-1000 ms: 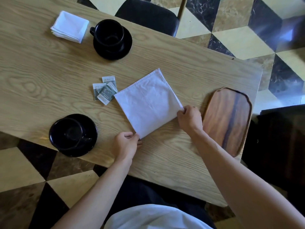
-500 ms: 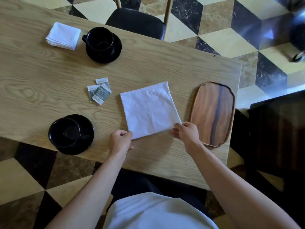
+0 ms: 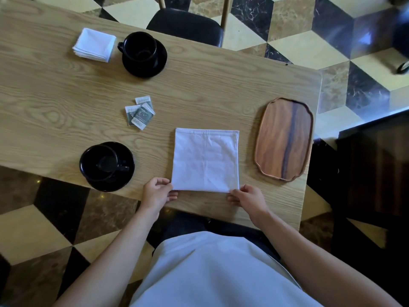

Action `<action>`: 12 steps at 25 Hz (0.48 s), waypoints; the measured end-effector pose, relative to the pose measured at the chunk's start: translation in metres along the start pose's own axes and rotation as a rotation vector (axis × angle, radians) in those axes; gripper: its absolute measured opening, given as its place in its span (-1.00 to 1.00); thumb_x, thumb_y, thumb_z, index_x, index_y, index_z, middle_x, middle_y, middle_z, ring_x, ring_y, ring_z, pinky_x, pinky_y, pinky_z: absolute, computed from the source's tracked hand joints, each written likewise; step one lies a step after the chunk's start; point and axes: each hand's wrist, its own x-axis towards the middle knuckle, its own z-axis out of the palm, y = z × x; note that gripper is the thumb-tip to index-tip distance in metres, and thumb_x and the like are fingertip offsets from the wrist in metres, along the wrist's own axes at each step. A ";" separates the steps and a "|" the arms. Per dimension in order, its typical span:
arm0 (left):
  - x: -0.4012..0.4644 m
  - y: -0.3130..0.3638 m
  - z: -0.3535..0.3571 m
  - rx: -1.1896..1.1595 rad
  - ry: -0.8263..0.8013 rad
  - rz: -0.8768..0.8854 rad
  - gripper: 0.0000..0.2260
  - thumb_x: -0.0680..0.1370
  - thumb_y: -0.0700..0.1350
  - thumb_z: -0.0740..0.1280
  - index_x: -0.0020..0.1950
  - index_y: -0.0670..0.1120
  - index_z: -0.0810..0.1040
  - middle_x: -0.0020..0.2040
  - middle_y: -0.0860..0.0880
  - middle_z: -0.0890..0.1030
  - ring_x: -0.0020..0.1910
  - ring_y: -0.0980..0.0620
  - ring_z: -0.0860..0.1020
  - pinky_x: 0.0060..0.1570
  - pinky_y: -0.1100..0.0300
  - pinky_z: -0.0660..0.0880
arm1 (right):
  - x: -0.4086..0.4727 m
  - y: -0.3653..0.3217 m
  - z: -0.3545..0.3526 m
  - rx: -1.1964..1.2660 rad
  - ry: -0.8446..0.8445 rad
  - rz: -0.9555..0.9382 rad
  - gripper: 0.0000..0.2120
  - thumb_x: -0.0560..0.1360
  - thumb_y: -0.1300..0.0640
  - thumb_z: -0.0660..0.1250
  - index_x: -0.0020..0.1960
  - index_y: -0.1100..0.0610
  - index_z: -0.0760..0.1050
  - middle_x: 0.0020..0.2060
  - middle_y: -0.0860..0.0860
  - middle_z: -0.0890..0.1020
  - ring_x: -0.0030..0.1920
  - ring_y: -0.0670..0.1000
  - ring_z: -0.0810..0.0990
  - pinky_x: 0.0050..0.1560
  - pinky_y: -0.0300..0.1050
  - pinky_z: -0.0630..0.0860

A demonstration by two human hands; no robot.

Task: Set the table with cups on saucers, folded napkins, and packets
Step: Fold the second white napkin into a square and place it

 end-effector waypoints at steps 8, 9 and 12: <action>-0.004 -0.001 -0.009 0.162 -0.169 0.323 -0.30 0.41 -0.49 0.29 0.30 0.23 0.60 -0.14 0.07 0.65 -0.16 0.13 0.63 -0.15 0.31 0.57 | 0.004 -0.002 -0.016 -0.174 -0.116 -0.373 -0.22 0.37 0.64 0.09 0.25 -0.10 0.57 -0.05 0.03 0.72 0.01 0.02 0.67 0.01 -0.21 0.58; -0.004 0.000 -0.010 0.230 -0.173 0.377 -0.26 0.39 -0.53 0.27 0.26 0.25 0.62 -0.13 0.09 0.64 -0.14 0.16 0.62 -0.13 0.36 0.53 | 0.004 -0.004 -0.015 -0.239 -0.083 -0.417 -0.25 0.37 0.64 0.10 0.19 -0.10 0.60 -0.07 -0.02 0.70 0.01 -0.03 0.66 -0.01 -0.28 0.55; -0.001 0.002 -0.011 0.606 -0.145 0.627 -0.41 0.40 -0.55 0.27 0.14 0.06 0.71 -0.10 0.05 0.59 -0.12 0.13 0.57 -0.05 0.45 0.40 | 0.004 -0.007 -0.014 -0.339 0.007 -0.472 -0.39 0.41 0.58 0.22 0.06 -0.10 0.64 -0.03 -0.07 0.71 -0.01 -0.16 0.67 -0.05 -0.37 0.53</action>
